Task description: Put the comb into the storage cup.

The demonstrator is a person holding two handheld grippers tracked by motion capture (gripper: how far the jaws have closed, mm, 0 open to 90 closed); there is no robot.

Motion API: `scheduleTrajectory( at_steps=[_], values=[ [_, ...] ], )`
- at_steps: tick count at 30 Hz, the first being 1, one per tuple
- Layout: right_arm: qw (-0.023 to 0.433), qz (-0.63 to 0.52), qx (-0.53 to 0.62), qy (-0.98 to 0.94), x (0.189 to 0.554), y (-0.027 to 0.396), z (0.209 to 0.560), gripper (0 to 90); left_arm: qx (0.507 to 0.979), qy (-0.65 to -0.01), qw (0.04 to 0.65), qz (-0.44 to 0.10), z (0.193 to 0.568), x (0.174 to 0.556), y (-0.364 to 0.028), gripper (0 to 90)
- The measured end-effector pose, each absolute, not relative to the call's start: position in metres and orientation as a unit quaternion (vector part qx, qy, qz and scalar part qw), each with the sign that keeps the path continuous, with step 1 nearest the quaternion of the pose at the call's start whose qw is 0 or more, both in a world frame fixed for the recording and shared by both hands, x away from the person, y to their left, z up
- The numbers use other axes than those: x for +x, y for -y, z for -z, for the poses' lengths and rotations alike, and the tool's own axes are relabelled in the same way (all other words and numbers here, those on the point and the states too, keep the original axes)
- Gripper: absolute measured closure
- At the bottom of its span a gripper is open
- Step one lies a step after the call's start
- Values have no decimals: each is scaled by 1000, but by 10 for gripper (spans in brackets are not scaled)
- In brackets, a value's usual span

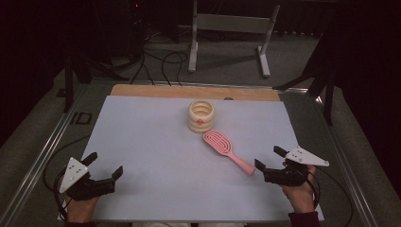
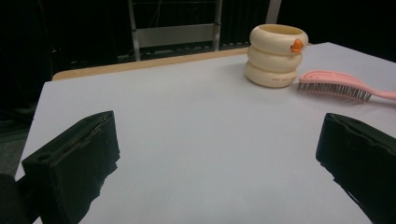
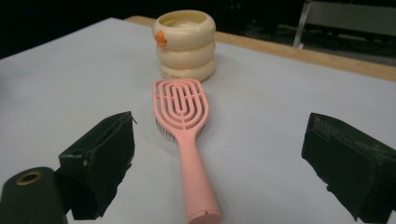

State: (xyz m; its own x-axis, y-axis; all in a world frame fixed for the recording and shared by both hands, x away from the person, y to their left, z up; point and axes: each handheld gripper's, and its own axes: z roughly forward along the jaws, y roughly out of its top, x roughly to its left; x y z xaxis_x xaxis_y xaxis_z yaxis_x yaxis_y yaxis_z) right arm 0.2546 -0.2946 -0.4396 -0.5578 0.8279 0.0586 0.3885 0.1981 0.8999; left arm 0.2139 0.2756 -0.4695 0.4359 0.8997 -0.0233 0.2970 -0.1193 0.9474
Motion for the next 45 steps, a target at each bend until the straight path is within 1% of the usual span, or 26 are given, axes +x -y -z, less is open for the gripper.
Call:
scheduleTrajectory(
  at_steps=[17, 27, 36, 41, 42, 45],
  values=[
    [213, -396, 417, -790, 293, 271, 420, 97, 685, -438, 500, -297, 472, 215, -275, 0],
    [196, -345, 408, -822, 318, 255, 412, 97, 685, -438, 501, -295, 473, 215, -275, 0],
    [180, -298, 394, -850, 340, 240, 418, 96, 686, -439, 500, -294, 474, 215, -274, 0],
    [168, -291, 394, -856, 346, 236, 422, 96, 687, -439, 499, -293, 475, 215, -274, 0],
    [159, -289, 395, -857, 349, 234, 424, 96, 688, -439, 499, -293, 475, 215, -274, 0],
    [157, -287, 393, -859, 351, 234, 425, 96, 689, -438, 498, -292, 475, 216, -274, 0]
  ],
)
